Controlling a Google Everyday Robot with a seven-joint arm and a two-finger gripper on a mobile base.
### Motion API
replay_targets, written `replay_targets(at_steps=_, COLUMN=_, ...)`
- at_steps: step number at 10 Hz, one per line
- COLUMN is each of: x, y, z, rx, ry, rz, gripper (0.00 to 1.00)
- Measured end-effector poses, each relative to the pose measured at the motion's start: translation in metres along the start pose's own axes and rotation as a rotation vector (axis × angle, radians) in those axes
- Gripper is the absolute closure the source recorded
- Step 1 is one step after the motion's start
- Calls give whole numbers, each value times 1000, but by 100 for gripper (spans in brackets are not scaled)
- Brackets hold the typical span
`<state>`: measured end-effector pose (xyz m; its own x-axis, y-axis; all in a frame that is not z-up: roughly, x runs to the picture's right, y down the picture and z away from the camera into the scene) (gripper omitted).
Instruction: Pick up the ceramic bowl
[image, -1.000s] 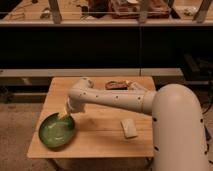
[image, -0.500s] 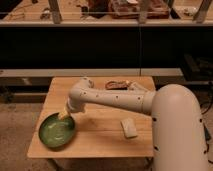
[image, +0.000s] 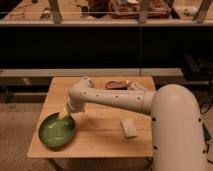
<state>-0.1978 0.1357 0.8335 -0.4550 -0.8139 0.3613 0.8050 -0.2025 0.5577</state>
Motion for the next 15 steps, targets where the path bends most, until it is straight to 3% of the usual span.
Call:
replay_targets(at_steps=8, x=-17, y=-3, z=23, rx=37, ry=-37, rz=44, gripper=20)
replay_targets(at_steps=15, x=-12, y=-4, z=36, rx=-1, ry=-77, rz=61, gripper=20)
